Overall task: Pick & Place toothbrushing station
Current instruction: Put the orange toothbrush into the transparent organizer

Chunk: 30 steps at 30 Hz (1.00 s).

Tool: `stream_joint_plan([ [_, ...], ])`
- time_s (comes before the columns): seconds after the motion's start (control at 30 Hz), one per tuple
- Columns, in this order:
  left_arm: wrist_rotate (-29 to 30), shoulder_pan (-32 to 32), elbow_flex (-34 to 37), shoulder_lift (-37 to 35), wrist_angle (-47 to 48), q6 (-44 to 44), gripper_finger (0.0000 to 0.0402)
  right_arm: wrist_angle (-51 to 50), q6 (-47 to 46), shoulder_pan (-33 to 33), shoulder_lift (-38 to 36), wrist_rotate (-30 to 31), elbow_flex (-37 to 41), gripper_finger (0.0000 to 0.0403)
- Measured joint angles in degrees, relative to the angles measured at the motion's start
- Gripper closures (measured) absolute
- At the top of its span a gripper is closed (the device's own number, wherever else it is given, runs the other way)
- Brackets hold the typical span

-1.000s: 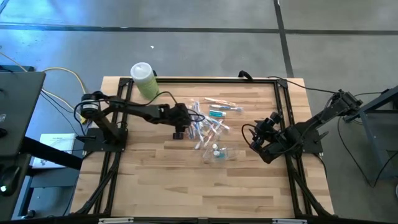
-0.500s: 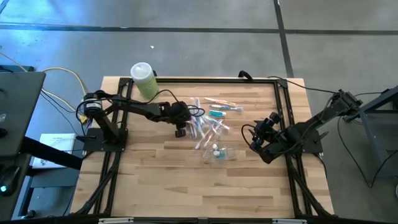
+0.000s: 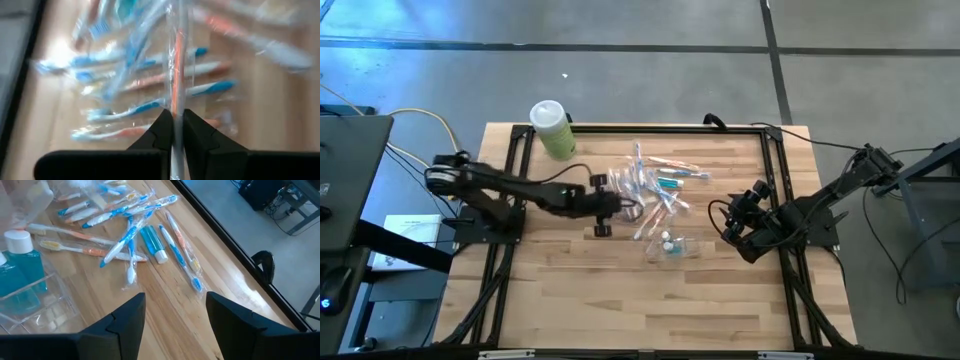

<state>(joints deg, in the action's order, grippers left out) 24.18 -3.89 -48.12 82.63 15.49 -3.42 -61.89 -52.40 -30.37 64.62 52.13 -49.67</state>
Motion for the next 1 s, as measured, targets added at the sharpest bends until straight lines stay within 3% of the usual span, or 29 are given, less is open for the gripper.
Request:
stream_joint_plan([
  [0.23,7.2,-11.9,0.0,-13.3,-1.9,2.0,0.0384,3.6,0.7,0.0,0.0,-2.9,0.0,0.0202],
  [0.4,12.2,-16.6,0.0,-15.2,-12.9,0.9,0.0385,11.9,6.4,0.0,0.0,-6.1,0.0,0.0202],
  [0.6,10.7,-19.7,0.7,-8.5,-32.0,-3.2,0.0385,31.7,21.0,-0.5,0.0,-10.6,0.0,0.0202],
  [0.8,10.6,-23.3,0.7,1.6,-51.9,-8.4,0.0385,54.8,39.4,-3.5,0.0,-10.8,0.0,0.0202],
  [1.0,11.1,-25.0,0.7,11.5,-74.2,-12.0,0.0385,66.4,50.0,-4.8,1.7,-10.8,0.0,0.0202],
])
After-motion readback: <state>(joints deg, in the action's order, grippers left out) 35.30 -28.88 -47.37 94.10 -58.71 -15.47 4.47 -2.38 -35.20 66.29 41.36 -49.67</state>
